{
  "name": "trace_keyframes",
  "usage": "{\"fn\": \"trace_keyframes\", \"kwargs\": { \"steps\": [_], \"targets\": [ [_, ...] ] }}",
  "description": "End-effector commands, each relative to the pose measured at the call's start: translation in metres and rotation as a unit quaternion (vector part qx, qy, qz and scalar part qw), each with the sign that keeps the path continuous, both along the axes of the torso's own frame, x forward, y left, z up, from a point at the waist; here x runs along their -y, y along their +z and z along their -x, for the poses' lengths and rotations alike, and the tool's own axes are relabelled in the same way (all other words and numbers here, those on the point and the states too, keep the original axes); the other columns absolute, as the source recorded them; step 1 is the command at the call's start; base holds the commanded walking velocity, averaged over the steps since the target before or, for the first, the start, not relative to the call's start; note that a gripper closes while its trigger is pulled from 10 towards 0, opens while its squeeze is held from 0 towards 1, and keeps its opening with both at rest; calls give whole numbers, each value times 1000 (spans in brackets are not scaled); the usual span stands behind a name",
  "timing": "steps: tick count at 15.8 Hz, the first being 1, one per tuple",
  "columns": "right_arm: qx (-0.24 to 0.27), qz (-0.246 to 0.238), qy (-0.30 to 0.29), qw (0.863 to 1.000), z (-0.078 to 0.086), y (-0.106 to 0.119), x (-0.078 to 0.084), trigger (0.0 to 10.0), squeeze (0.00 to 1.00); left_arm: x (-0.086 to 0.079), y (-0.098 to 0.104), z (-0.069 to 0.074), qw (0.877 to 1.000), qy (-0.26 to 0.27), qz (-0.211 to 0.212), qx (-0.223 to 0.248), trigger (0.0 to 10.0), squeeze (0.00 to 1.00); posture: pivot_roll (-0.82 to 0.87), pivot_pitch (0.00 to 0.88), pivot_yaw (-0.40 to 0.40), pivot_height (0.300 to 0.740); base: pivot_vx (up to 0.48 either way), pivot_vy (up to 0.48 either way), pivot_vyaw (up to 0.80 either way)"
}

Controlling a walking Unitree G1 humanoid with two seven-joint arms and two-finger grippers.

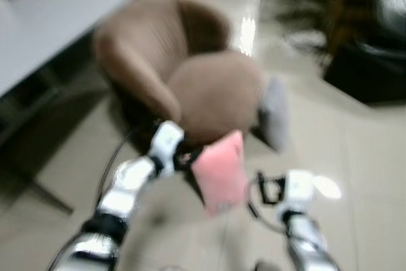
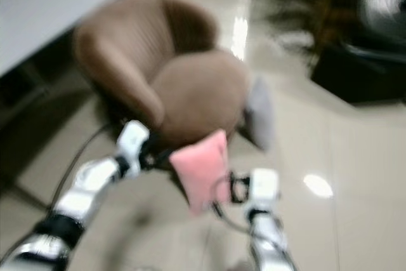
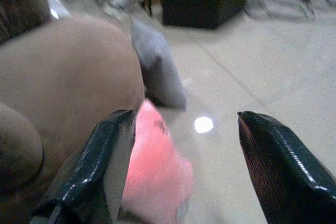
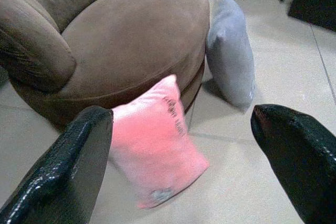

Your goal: Move the pillow to the sofa from floor

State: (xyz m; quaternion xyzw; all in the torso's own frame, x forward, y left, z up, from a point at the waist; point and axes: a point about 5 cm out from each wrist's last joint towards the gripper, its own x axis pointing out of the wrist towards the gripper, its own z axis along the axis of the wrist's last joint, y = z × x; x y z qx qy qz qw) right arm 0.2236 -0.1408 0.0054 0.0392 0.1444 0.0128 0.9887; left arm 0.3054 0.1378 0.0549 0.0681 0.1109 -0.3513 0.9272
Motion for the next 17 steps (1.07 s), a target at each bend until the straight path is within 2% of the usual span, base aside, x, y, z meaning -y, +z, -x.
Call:
{"fn": "trace_keyframes", "kwargs": {
  "steps": [1, 3, 5, 8, 11, 17],
  "targets": [
    [15, 11, 2, 1000, -1, 4, 5, 10000, 0, 7, 6, -3, 1000, -13, -5, 22, 10000, 0, -40, 50, 106, 740, 0, 431, -619],
    [8, 19, 3, 1000, -1, 3, 3, 10000, 0, 6, 3, -4, 999, -2, -29, 23, 10000, 0, -41, 48, 107, 740, 0, 0, 0],
    [8, 23, 1, 1000, -1, 2, 4, 10000, 0, 7, 4, -5, 999, 3, -26, 26, 10000, 0, -42, 46, 108, 740, 0, 0, 0],
    [8, 33, 1, 999, -2, 2, 7, 10000, 0, 6, 0, -6, 999, 21, -35, 20, 10000, 0, -42, 42, 102, 740, 426, 91, 0],
    [12, 43, -3, 999, -5, 4, 10, 10000, 0, 6, -2, -5, 999, 45, -18, 21, 10000, 0, -37, 33, 95, 740, 454, 0, 0],
    [19, 55, 1, 998, -16, 10, 10, 10000, 0, 10, -1, -4, 998, 51, -6, 31, 10000, 0, -21, 30, 83, 740, 478, 0, 0]
  ]
}}
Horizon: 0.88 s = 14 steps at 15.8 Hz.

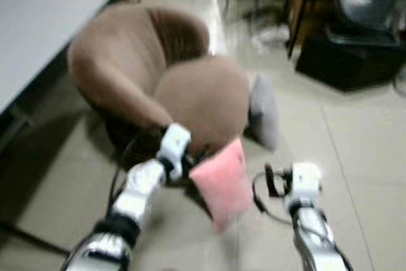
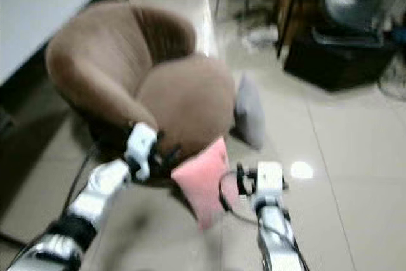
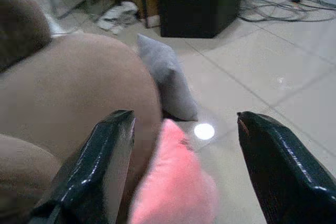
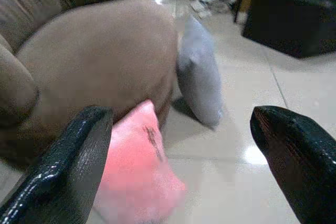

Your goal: Move the pillow to the sofa from floor

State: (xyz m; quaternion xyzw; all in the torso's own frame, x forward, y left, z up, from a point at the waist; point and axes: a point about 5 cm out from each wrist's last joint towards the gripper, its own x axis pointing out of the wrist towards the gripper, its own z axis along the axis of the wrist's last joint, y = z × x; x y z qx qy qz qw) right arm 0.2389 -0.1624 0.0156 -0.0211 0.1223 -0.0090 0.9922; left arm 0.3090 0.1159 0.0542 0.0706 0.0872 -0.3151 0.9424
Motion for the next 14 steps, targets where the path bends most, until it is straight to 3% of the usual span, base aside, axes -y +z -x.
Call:
{"fn": "trace_keyframes", "kwargs": {
  "steps": [1, 6, 8, 14],
  "targets": [
    [-1, -8, 19, 1000, -3, 1, -12, 10000, 0, -11, 0, 0, 1000, 15, -7, 3, 10000, 0, -19, 30, 82, 740, 480, 0, 0],
    [10, -6, 40, 999, -6, 4, -17, 10000, 0, -12, -2, 0, 999, 23, -22, 4, 10000, 0, -13, 30, 82, 740, 478, 0, 0],
    [3, -18, 40, 999, -6, 3, -19, 10000, 0, -14, -3, -1, 998, 34, -43, 7, 10000, 0, -16, 35, 82, 725, 0, 0, 0],
    [-4, -16, 37, 999, -6, 2, -18, 10000, 0, -14, 0, -4, 999, 38, -23, 6, 10000, 0, -19, 42, 83, 665, 0, 0, 0]
  ]
}}
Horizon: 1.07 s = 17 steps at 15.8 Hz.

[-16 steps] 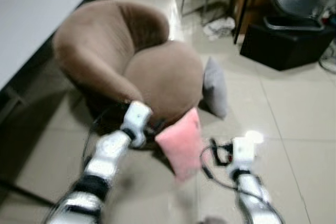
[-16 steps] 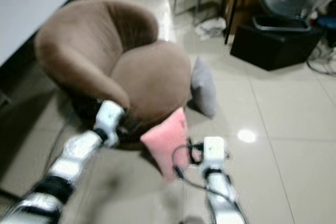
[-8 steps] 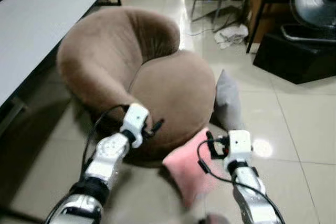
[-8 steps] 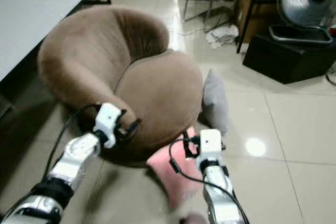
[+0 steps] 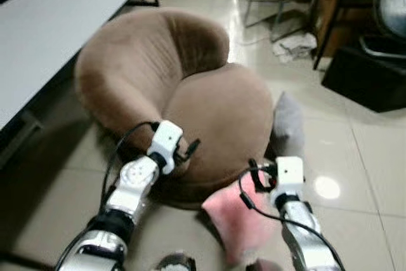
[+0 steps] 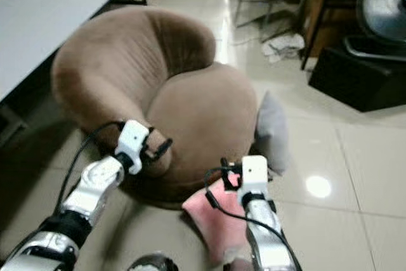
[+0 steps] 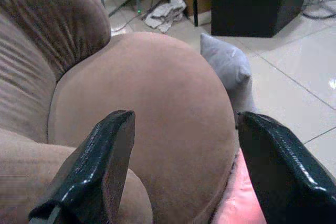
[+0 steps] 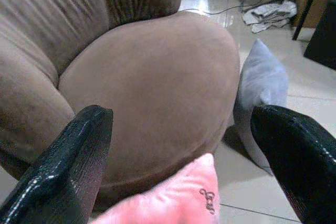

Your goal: Move the pillow to the sofa from floor

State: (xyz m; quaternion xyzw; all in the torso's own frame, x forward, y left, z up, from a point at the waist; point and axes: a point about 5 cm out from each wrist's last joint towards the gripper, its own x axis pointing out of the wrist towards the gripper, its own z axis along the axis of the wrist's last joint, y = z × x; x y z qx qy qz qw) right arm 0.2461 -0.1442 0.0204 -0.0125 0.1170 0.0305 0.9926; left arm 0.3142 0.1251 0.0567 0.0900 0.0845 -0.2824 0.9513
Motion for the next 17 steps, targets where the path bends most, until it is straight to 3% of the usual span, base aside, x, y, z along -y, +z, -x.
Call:
{"fn": "trace_keyframes", "kwargs": {
  "steps": [1, 7, 11, 17],
  "targets": [
    [-8, -2, -2, 1000, 1, -2, 0, 10000, 0, -4, -2, 1, 1000, 4, -6, -4, 10000, 0, -19, 42, 85, 650, 0, 0, 0],
    [-8, -4, -6, 1000, 1, -2, 0, 10000, 0, -5, -4, 3, 1000, -5, -16, -4, 10000, 0, -15, 43, 91, 595, 0, 0, 0],
    [-13, -12, -15, 1000, 2, -4, -1, 10000, 0, -8, -4, 4, 999, -23, -47, 8, 10000, 0, -15, 39, 98, 555, 0, 0, 0],
    [-23, -5, -20, 1000, 3, -8, -1, 10000, 0, -8, -4, 3, 998, -31, -51, 4, 10000, 0, -18, 37, 103, 490, 0, 0, 0]
  ]
}}
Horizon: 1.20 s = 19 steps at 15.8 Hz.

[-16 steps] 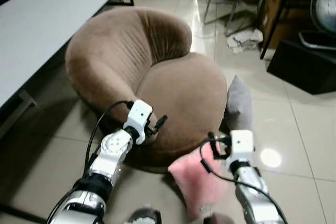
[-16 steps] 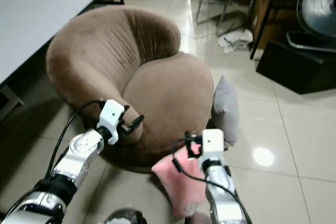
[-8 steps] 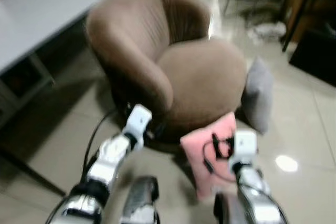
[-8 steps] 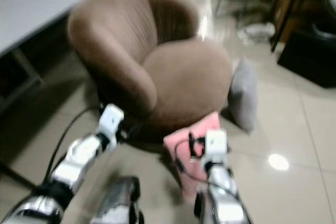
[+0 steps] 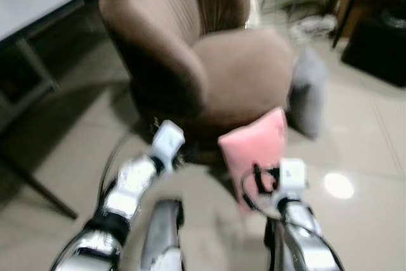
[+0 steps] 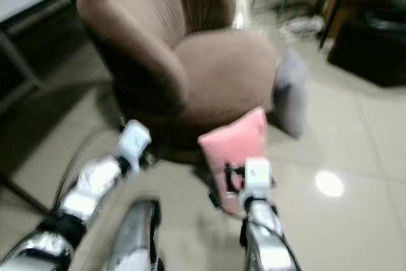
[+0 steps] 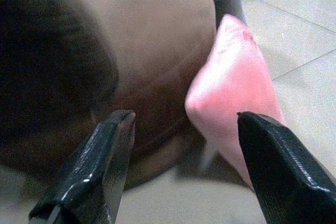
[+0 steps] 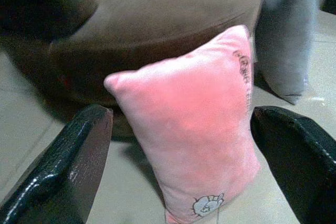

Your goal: Move the pillow to the sofa from floor

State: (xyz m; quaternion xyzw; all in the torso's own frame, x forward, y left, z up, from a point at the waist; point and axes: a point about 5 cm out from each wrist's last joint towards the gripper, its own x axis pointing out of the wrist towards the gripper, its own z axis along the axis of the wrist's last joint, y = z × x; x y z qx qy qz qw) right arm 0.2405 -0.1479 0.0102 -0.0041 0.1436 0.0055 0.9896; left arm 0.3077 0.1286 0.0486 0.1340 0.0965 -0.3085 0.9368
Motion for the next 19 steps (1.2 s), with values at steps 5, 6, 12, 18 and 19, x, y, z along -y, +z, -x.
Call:
{"fn": "trace_keyframes", "kwargs": {
  "steps": [5, 6, 12, 18, 19],
  "targets": [
    [23, -14, -9, 1000, -2, 6, -3, 10000, 0, -3, 4, -3, 1000, -7, -23, 14, 10000, 0, -23, 43, 104, 475, 0, 0, 0],
    [21, -10, -8, 1000, -2, 5, -3, 10000, 0, -3, 4, -3, 1000, -8, -23, 13, 10000, 0, -24, 48, 107, 475, 0, 0, 0],
    [42, 12, -10, 999, -4, 13, -2, 10000, 0, -3, 12, -7, 999, 18, 36, 16, 10000, 0, -20, 52, 102, 475, 202, 0, 0],
    [49, 7, 3, 999, 0, 14, -1, 10000, 0, 1, 6, 0, 994, 48, 94, 1, 10000, 0, -6, 34, 72, 475, 480, 0, 0],
    [51, 8, 4, 999, -1, 16, -1, 10000, 0, 1, 6, 1, 995, 44, 91, 3, 10000, 0, -5, 33, 71, 475, 480, 0, 0]
  ]
}}
